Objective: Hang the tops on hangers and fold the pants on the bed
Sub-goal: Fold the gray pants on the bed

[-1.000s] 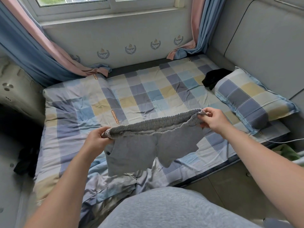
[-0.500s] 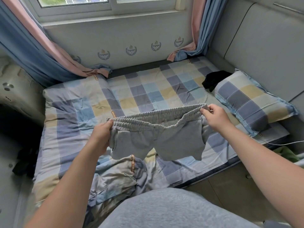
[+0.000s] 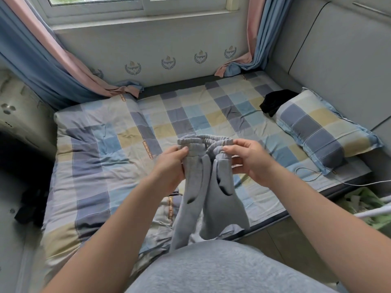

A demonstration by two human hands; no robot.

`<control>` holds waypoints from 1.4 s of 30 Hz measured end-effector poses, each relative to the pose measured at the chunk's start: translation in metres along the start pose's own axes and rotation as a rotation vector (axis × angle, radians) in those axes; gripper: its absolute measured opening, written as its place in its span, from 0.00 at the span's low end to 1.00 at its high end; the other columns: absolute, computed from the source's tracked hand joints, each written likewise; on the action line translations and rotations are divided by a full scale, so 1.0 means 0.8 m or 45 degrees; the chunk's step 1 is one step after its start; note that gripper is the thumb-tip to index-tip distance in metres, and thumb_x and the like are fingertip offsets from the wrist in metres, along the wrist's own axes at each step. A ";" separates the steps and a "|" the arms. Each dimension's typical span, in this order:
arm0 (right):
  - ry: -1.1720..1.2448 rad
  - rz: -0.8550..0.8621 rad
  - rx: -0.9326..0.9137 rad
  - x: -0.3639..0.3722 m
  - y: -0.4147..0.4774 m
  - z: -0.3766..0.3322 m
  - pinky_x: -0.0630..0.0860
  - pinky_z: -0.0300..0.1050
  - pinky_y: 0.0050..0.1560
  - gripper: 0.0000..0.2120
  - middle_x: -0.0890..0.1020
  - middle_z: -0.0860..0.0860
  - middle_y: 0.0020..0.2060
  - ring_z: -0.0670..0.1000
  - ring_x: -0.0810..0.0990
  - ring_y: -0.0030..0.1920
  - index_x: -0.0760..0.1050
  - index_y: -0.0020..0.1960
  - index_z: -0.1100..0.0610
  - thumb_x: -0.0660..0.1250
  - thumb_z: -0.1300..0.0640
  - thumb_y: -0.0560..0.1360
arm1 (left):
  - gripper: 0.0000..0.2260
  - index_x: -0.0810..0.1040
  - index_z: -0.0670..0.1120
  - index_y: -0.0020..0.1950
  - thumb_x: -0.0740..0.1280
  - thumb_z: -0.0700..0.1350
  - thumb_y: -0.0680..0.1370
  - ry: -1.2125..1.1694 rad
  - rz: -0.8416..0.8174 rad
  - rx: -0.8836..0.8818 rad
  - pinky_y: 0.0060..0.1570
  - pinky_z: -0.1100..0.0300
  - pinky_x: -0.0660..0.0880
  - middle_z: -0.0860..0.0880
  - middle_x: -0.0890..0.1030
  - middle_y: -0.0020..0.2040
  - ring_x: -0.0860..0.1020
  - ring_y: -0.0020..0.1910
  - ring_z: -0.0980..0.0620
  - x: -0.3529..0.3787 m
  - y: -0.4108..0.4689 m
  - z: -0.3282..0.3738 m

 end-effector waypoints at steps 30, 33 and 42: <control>0.263 -0.367 0.296 -0.117 0.057 0.101 0.78 0.52 0.61 0.22 0.82 0.60 0.59 0.59 0.82 0.59 0.77 0.64 0.62 0.73 0.58 0.72 | 0.23 0.73 0.37 0.68 0.65 0.35 0.72 -0.016 -0.377 0.106 0.54 0.52 0.79 0.40 0.80 0.57 0.80 0.55 0.44 0.084 0.056 -0.040; 0.219 -0.209 0.341 -0.154 0.083 0.104 0.79 0.54 0.59 0.24 0.83 0.63 0.58 0.62 0.82 0.57 0.78 0.63 0.66 0.76 0.61 0.68 | 0.19 0.73 0.36 0.67 0.66 0.30 0.76 0.118 -0.163 0.094 0.63 0.46 0.75 0.41 0.80 0.57 0.78 0.58 0.43 0.086 0.083 -0.052; -0.259 -0.065 0.113 -0.201 0.187 0.075 0.79 0.38 0.48 0.15 0.84 0.55 0.50 0.52 0.81 0.51 0.81 0.56 0.60 0.76 0.68 0.70 | 0.16 0.75 0.37 0.63 0.66 0.26 0.77 0.511 0.233 0.230 0.53 0.66 0.74 0.45 0.81 0.53 0.77 0.53 0.51 0.103 0.171 -0.066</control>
Point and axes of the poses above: each hand's wrist, its own y-axis towards the middle knuckle, its own x-axis out of the palm, z = x × y, the point moved 5 cm from there along y, towards the middle knuckle
